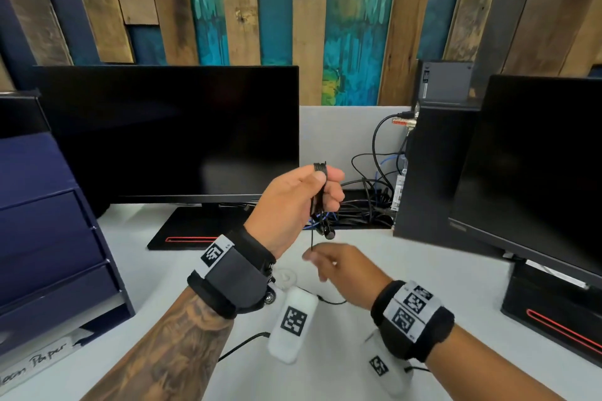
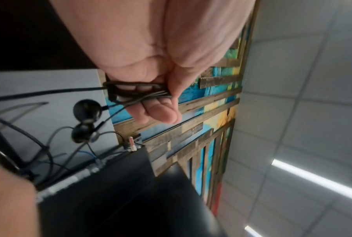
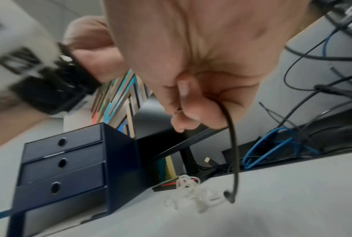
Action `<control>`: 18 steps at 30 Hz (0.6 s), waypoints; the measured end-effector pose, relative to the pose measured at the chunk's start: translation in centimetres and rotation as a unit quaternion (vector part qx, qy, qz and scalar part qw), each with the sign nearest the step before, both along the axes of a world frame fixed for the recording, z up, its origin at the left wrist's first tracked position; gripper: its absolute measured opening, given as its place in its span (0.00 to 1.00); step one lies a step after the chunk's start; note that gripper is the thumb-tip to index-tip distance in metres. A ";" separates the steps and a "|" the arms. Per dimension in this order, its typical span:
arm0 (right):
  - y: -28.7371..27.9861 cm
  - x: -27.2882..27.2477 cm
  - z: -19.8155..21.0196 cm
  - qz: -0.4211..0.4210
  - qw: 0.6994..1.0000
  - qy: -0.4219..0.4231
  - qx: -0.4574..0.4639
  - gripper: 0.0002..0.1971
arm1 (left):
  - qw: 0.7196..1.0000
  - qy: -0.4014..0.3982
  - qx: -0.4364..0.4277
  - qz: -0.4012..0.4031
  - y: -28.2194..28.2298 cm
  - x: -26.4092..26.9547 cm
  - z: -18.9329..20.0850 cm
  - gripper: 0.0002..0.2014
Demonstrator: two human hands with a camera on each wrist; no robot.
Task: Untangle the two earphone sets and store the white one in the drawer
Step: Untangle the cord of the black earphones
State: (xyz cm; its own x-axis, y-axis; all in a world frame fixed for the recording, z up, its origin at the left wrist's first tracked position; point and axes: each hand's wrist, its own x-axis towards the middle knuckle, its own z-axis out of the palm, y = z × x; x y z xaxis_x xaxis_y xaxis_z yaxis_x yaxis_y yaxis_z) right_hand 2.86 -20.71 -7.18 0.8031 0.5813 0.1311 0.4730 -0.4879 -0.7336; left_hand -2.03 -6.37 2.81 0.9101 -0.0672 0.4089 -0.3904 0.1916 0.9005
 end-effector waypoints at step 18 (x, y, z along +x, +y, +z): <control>-2.8 1.0 6.9 -0.071 0.951 -0.280 0.110 0.05 | 0.984 0.100 0.147 -0.001 0.4 0.3 -2.8 0.18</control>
